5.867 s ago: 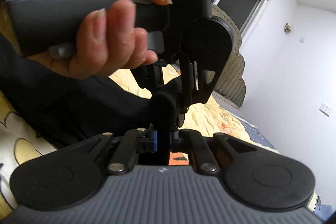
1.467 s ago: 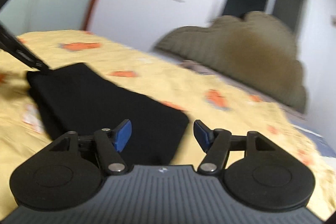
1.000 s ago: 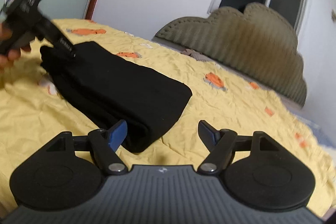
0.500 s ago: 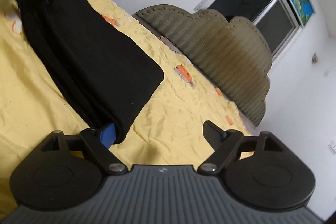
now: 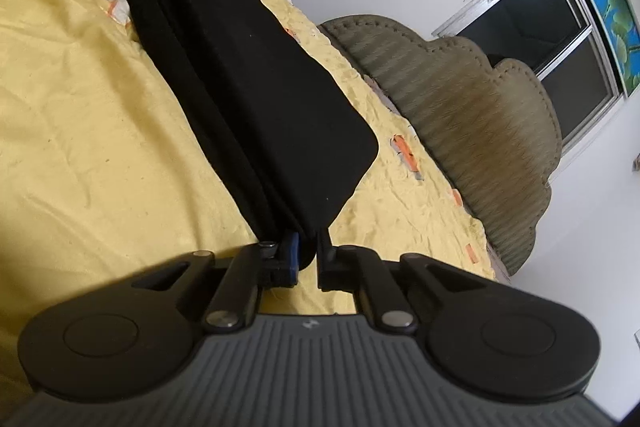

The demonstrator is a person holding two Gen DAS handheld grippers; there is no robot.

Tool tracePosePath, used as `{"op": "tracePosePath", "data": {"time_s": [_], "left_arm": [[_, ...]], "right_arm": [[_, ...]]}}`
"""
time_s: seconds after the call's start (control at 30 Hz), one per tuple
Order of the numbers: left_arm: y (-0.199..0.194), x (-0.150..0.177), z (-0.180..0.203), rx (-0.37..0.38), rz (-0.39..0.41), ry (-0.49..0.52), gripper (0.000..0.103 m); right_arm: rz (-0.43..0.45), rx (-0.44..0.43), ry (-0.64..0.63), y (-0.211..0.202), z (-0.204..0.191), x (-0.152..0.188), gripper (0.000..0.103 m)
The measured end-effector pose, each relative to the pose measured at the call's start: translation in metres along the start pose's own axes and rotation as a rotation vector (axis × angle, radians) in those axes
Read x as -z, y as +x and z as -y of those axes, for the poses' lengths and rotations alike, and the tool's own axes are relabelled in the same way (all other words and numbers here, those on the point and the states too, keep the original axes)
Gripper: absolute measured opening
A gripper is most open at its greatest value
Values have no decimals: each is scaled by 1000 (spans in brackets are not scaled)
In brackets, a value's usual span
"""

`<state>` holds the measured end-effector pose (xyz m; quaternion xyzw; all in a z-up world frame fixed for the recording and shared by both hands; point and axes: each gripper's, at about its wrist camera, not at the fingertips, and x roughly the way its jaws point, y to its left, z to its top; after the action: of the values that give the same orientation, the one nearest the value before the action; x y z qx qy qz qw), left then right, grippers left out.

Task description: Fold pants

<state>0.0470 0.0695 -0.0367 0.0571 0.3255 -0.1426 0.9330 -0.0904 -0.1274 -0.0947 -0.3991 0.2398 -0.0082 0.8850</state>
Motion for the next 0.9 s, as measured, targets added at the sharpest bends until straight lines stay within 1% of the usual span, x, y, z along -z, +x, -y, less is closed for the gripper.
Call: {"op": "tracePosePath", "data": {"time_s": [0.07, 0.17, 0.23, 0.27, 0.3, 0.33, 0.37, 0.47, 0.53, 0.57, 0.6, 0.63, 0.67, 0.7, 0.77, 0.8, 0.87, 0.9], "left_arm": [[-5, 0, 1, -23, 6, 9, 22], [-16, 0, 2, -83, 47, 54, 31], [-22, -2, 0, -115, 68, 77, 41], [-24, -3, -1, -125, 74, 79, 51], [-26, -5, -3, -131, 82, 75, 58], [-28, -7, -3, -129, 92, 70, 58], [-30, -9, -3, -121, 100, 68, 58], [-30, -12, 5, -102, 109, 89, 59], [-26, -11, 11, -98, 106, 103, 59], [-23, -10, 14, -93, 93, 103, 59], [-19, -8, 15, -88, 76, 101, 58], [-15, -6, 15, -84, 56, 97, 58], [-10, -3, 15, -79, 32, 89, 58], [-8, 0, 13, -76, 19, 81, 58], [-6, 3, 9, -70, 16, 71, 58], [-8, 4, 8, -71, 16, 71, 58], [-12, 1, 7, -89, 29, 84, 58], [-13, -1, 8, -100, 40, 94, 58]], "right_arm": [[-7, 1, -20, -2, -2, 0, 6], [-19, -17, -41, 0, 3, -2, 8], [-23, -62, -16, -6, 12, -3, 8], [-27, -91, 5, -10, 19, -4, 8], [-36, -125, 33, -13, 27, -4, 8], [-49, -146, 52, -15, 33, -3, 9], [-62, -159, 61, -18, 39, -1, 13], [-93, -151, 67, -24, 52, 8, 13], [-72, -158, 143, -29, 66, 8, 13], [-51, -157, 193, -30, 74, 7, 16], [-28, -152, 235, -31, 79, 4, 24], [-3, -141, 268, -30, 83, 1, 28], [21, -129, 286, -29, 84, -2, 35], [36, -121, 288, -24, 83, -5, 36], [33, -126, 260, -14, 77, -7, 36], [25, -134, 240, -8, 71, -6, 36], [-20, -146, 182, 3, 60, -3, 35], [-11, -132, 151, 2, 55, -1, 35]]}}
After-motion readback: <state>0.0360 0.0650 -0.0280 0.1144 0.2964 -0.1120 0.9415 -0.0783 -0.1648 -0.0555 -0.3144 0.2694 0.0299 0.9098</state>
